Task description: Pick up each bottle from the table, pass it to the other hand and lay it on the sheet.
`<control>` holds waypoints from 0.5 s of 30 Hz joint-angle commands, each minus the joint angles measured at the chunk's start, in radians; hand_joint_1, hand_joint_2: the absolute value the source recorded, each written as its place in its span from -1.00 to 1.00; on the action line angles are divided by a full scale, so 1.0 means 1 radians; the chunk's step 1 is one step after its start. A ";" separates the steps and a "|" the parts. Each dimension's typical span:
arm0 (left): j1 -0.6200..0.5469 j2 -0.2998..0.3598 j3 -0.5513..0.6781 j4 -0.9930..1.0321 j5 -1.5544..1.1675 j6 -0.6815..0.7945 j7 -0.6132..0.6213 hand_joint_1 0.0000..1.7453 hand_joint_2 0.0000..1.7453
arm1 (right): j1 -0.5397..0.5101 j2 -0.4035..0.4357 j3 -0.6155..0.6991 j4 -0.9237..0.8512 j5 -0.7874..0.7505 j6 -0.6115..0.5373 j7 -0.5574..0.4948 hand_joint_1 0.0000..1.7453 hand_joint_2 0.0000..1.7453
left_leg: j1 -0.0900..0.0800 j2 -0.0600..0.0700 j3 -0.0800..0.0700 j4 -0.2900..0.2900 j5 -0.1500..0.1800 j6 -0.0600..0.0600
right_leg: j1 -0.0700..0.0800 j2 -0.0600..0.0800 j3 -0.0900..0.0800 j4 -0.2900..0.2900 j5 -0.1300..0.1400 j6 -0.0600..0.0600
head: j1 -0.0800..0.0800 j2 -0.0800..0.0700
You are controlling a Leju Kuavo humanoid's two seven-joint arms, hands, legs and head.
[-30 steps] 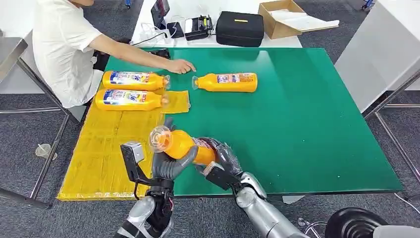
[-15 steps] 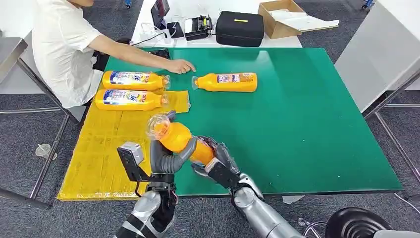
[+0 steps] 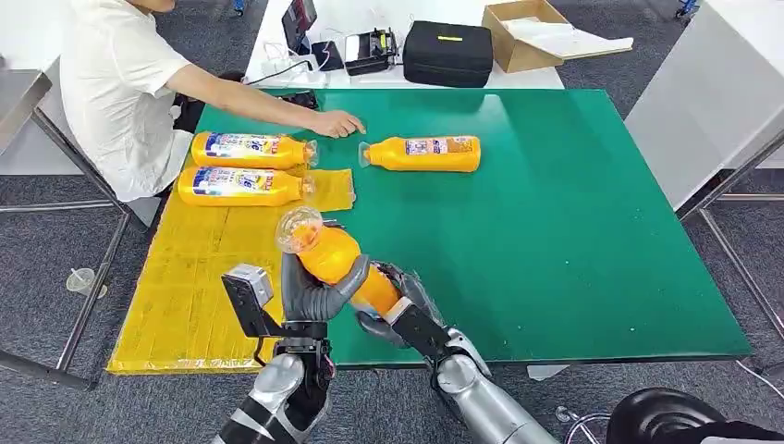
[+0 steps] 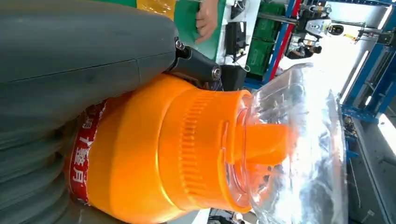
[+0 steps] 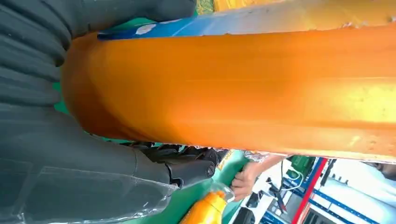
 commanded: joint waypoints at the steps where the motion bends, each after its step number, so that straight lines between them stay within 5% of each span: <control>1: -0.028 0.017 -0.011 0.064 0.003 0.000 0.007 1.00 1.00 | -0.026 -0.004 0.004 -0.009 -0.007 0.003 -0.008 -0.02 1.00 | 0.000 0.002 0.005 0.000 -0.002 0.000 | 0.001 0.001 0.004 0.000 -0.002 -0.004 | 0.000 0.000; 2: -0.022 0.021 -0.011 0.050 0.015 -0.015 0.020 1.00 1.00 | -0.016 0.006 -0.015 -0.010 -0.024 -0.005 -0.005 -1.00 1.00 | 0.000 0.003 0.007 0.001 -0.004 0.000 | 0.002 0.001 0.007 0.000 -0.003 -0.005 | 0.000 0.000; 9: 0.010 0.054 -0.042 -0.029 0.079 -0.129 0.102 1.00 1.00 | 0.000 0.019 -0.042 -0.010 -0.056 -0.007 -0.013 -1.00 1.00 | 0.000 0.001 0.004 -0.001 -0.001 0.000 | 0.000 -0.001 0.003 -0.001 -0.001 -0.003 | 0.000 0.000; 12: 0.012 0.061 -0.038 -0.048 0.075 -0.117 0.097 1.00 1.00 | 0.017 0.025 -0.067 -0.007 -0.030 -0.101 -0.010 -1.00 1.00 | 0.000 0.004 0.006 0.000 -0.003 0.000 | 0.001 0.002 0.005 0.000 -0.002 -0.004 | 0.000 0.000; 15: 0.005 0.081 -0.029 -0.058 -0.009 -0.034 0.070 1.00 1.00 | 0.045 -0.002 -0.077 0.007 0.124 -0.339 0.003 -1.00 1.00 | 0.001 0.001 0.007 0.000 -0.003 0.000 | 0.002 -0.001 0.007 0.000 -0.003 -0.005 | 0.000 0.000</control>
